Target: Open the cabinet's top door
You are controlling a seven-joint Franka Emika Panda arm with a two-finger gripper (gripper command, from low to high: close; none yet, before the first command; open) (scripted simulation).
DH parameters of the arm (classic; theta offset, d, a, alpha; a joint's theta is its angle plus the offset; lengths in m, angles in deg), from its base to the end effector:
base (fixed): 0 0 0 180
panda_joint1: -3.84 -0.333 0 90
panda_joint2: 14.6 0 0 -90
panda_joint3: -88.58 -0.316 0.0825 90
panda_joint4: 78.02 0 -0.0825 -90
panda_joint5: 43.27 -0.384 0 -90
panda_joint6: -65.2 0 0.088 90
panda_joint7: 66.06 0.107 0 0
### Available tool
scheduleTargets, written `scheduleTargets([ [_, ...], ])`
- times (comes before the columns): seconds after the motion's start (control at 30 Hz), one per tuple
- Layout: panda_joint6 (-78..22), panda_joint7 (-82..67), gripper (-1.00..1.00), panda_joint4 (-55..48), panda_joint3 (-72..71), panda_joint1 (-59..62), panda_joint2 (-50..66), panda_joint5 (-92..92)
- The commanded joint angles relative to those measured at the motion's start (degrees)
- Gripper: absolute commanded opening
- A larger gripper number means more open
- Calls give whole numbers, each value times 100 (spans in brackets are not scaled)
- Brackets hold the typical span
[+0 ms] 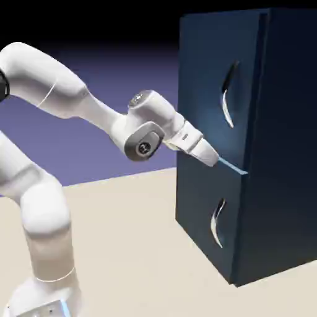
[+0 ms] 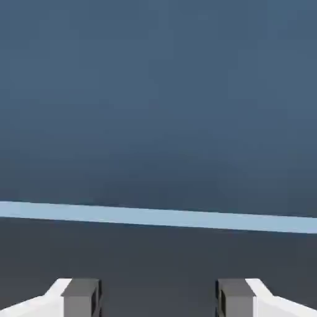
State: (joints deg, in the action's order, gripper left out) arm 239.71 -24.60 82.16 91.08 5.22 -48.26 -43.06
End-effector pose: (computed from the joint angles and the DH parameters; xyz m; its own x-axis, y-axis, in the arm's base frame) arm 0.3888 -0.0266 0.4731 0.4617 -0.7018 0.5425 -0.4856 -0.7118 -0.5076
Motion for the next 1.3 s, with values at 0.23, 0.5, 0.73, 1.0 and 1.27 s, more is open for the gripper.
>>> scheduleTargets([
  [0.23, 1589, 951, 0, -207, 1200, 260, -505, 1949],
  [0.5, 3289, 2338, 0, -158, 1917, -8, -802, 3943],
  [0.73, 3928, 2506, 0, -612, 1776, -67, -24, 3826],
  [1.0, 4048, 2732, -100, -535, 976, 766, 16, 3603],
  [1.27, 3856, 3416, -100, 53, -328, 2279, -902, 3441],
])
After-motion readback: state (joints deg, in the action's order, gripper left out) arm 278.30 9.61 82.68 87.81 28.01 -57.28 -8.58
